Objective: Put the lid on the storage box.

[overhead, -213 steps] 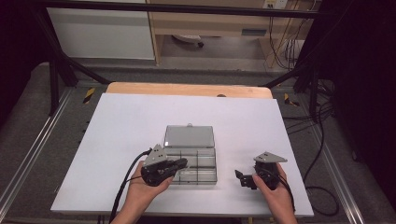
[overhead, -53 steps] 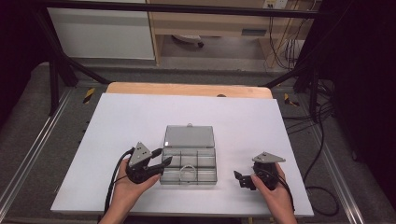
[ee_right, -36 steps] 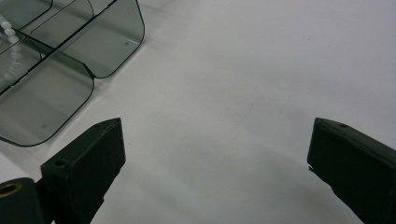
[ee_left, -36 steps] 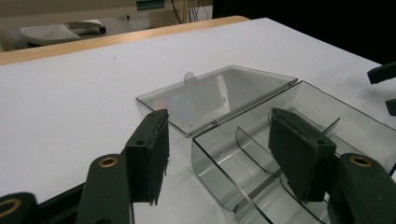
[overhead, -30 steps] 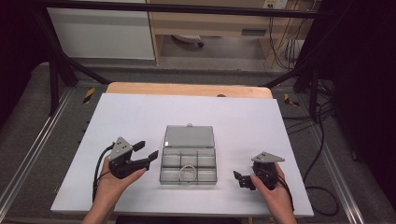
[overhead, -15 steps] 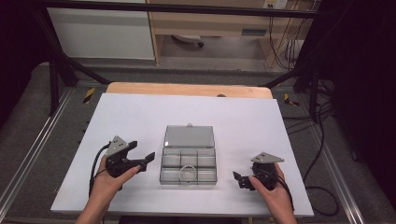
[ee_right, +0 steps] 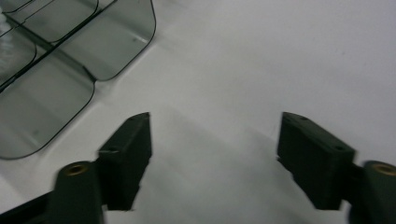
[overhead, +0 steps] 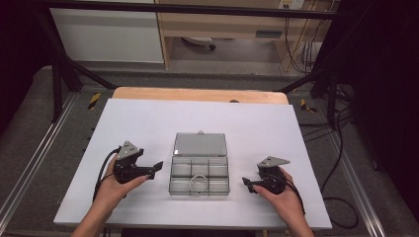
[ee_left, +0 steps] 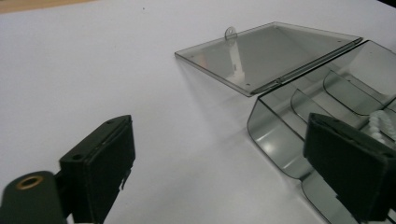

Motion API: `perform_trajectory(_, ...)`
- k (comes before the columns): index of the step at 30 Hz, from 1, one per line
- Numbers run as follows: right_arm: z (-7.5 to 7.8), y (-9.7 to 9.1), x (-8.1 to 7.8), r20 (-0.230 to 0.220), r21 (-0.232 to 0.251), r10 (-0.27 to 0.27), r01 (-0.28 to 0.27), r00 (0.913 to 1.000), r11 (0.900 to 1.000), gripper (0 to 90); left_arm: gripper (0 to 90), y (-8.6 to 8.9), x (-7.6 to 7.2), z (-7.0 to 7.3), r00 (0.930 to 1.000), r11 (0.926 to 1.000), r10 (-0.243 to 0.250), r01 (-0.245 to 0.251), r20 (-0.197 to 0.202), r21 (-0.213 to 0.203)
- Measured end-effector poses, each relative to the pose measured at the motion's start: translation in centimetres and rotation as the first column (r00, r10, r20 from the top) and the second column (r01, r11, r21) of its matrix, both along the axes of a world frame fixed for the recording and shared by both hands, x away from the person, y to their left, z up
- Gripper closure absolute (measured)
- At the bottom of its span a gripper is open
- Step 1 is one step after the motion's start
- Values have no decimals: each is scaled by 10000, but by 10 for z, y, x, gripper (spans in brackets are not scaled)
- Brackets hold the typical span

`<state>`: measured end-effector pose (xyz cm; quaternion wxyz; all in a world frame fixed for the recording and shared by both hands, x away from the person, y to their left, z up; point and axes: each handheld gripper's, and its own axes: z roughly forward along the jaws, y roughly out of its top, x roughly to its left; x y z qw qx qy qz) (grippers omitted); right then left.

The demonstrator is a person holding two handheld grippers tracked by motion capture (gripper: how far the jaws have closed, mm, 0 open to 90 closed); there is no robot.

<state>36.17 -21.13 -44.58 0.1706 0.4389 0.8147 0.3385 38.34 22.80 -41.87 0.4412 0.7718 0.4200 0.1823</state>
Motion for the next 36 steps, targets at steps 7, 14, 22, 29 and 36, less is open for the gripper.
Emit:
perform_trajectory(7,6,8,26,712,-196,92,-79,9974,9998,506,166,-4,21,-6,9990,9999,35,-29,-456,129)
perform_trajectory(14,-5,16,56,585,-561,564,-531,9967,9970,703,333,-4,42,-14,9978,9995,60,-41,-653,299)
perform_trajectory(22,-3,21,77,894,-160,813,-802,9927,9966,849,571,-7,54,-20,9969,9987,109,-70,-784,497)
perform_trajectory(29,-1,25,86,841,-128,938,-931,9920,9956,900,714,-6,56,-22,9991,9966,-4,39,-428,825)
perform_trajectory(36,1,30,94,761,261,957,-979,9925,9949,900,892,-7,58,-23,9994,9990,-1,17,-347,449)
